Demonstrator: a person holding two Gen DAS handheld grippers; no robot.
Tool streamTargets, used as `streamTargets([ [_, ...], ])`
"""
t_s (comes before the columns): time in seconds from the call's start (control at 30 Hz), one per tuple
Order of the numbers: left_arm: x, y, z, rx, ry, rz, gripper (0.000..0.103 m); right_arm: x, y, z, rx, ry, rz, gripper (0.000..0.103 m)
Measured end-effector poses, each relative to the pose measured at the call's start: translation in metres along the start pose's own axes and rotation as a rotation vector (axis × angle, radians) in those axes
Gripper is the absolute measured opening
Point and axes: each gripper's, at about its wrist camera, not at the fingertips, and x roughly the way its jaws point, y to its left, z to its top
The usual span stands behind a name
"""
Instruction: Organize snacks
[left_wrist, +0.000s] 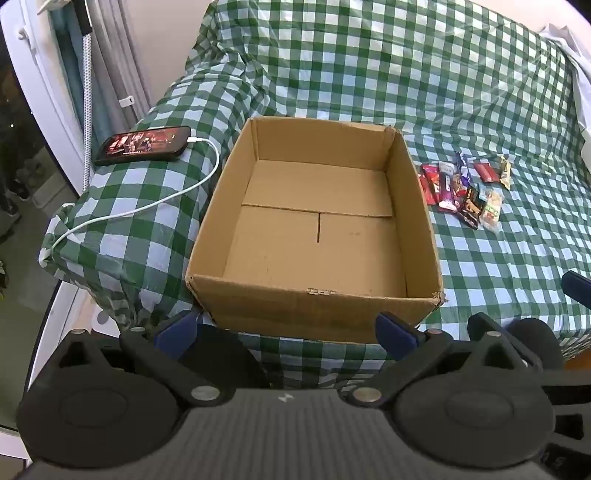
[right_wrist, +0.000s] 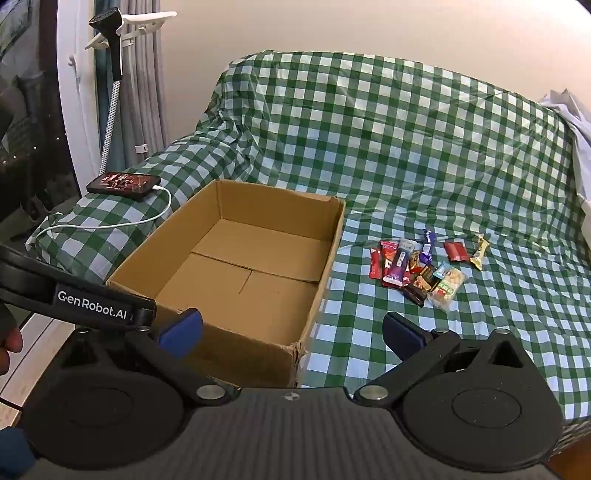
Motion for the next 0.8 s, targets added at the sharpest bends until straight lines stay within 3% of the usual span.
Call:
streamTargets([
  [0.8,0.001,0.013,-0.004,0.016,-0.002,-0.01,0.103,0.001,-0.001,0.0,0.0,0.0,0.0,0.103],
])
